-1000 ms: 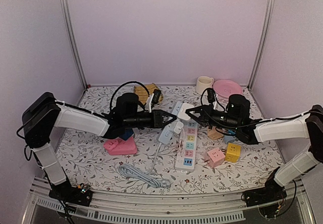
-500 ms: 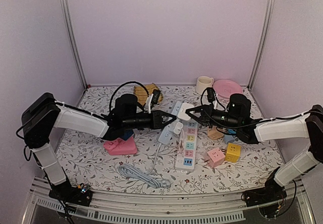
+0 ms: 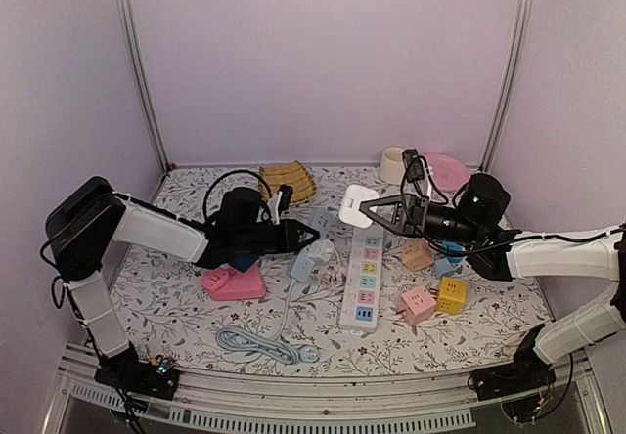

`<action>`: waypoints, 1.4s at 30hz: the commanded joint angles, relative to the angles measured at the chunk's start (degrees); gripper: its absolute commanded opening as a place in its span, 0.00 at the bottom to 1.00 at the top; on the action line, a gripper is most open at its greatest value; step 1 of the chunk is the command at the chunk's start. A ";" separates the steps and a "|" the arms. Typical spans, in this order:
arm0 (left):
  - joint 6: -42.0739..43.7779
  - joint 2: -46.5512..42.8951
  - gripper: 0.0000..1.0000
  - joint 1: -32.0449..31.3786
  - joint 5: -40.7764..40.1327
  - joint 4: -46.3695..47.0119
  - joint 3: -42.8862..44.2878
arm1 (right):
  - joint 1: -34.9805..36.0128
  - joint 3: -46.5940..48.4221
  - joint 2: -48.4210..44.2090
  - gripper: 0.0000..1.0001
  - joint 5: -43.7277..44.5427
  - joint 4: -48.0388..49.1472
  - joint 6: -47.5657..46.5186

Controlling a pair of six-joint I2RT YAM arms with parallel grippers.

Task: Pull the plug off the socket

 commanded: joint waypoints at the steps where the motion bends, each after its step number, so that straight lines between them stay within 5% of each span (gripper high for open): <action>1: -0.29 -0.69 0.00 -0.09 -0.27 0.15 0.17 | -0.27 1.15 -0.29 0.03 -0.84 -1.14 -2.09; 12: 1.36 -9.36 0.00 -0.08 -9.14 -4.04 -3.16 | -2.76 0.47 2.82 0.03 4.79 -18.46 -4.78; 27: 2.52 -12.80 0.00 -0.80 -11.06 -5.74 -4.29 | 0.69 4.55 22.21 0.04 3.25 -19.96 -1.09; 31: 2.41 -12.71 0.00 -0.78 -11.04 -5.87 -4.49 | 0.69 4.89 22.23 0.17 5.68 -23.06 -1.31; 37: 2.15 -12.29 0.00 -0.90 -10.79 -6.30 -4.15 | 0.63 5.14 20.24 0.48 9.80 -28.32 -2.89; 42: 2.08 -11.78 0.00 -1.40 -11.01 -7.13 -3.41 | 0.68 5.50 17.33 0.60 12.89 -31.81 -4.16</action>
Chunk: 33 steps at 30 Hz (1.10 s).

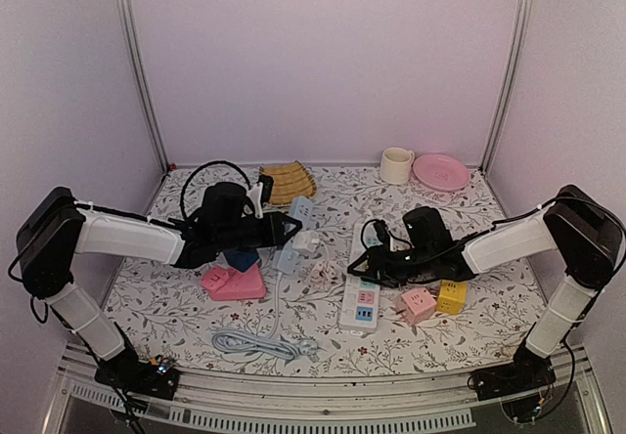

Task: Pull the plug off the socket

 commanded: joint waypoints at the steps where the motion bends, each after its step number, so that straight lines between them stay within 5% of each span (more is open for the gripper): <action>1: 0.16 -0.52 0.00 -1.09 -0.27 -0.24 0.83 | 0.19 1.60 -4.47 0.62 4.53 -4.39 -1.77; 8: 0.00 0.51 0.00 -1.81 -1.20 -2.29 2.56 | 1.31 2.16 -10.73 0.81 7.88 -5.88 -4.37; 13: 0.18 0.63 0.00 -3.37 -4.39 -3.44 3.60 | 3.55 3.83 -11.49 0.84 6.99 -4.77 -3.94; 24: -0.07 0.59 0.00 -8.66 -12.47 -6.14 6.58 | 6.90 7.49 -9.69 0.81 9.31 -0.46 -1.00; 33: 0.34 0.63 0.00 -11.52 -18.20 -7.82 8.59 | 7.69 10.05 -5.90 0.65 7.94 -0.73 0.16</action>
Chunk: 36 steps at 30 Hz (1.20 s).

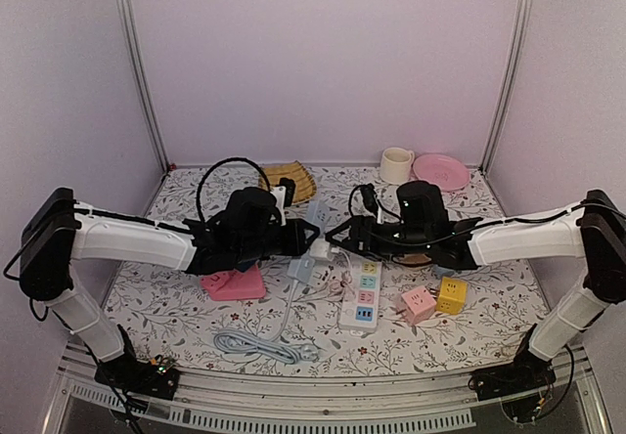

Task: Pull the plug off the socket

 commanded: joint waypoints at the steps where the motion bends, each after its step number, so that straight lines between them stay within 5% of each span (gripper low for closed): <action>1: 0.39 0.13 0.00 -1.13 -3.49 0.86 2.49 | 1.12 1.87 1.95 0.63 -0.39 0.59 0.99; 18: 2.08 -1.42 0.00 -2.44 -6.11 0.80 2.25 | 2.23 5.26 5.47 0.41 -0.91 -0.56 1.75; 29: 3.33 -2.54 0.00 -2.39 -7.54 2.18 1.08 | 3.16 8.03 7.47 0.38 -1.34 -2.50 1.00; 36: 3.77 -3.11 0.00 -2.45 -11.94 1.14 -0.53 | 3.16 8.19 7.06 0.15 -0.75 -3.08 0.91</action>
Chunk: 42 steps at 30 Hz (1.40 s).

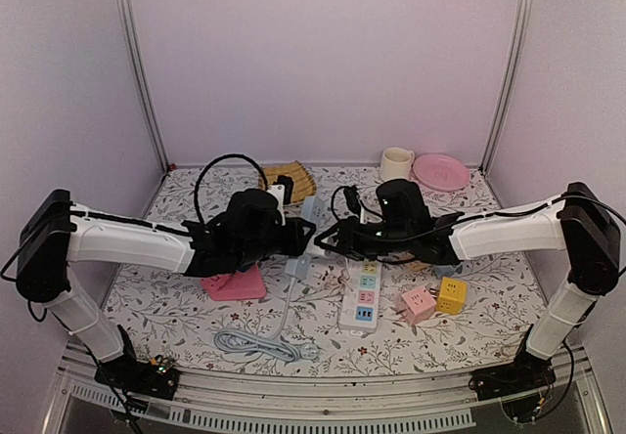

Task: Pull the plug off the socket

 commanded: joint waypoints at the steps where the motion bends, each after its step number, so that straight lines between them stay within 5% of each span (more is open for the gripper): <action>1: 0.68 -2.29 0.00 -0.69 -5.29 1.48 -1.03 | 1.05 1.62 0.13 0.12 -0.77 -0.26 -1.29; 10: 3.99 -0.94 0.00 0.34 -14.09 -1.31 -3.44 | 1.04 1.69 -1.52 0.04 -0.80 -1.00 -1.74; 42: 6.55 1.85 0.00 5.53 -10.68 -1.07 -6.61 | -0.08 3.12 0.19 0.04 -7.57 -2.43 -2.50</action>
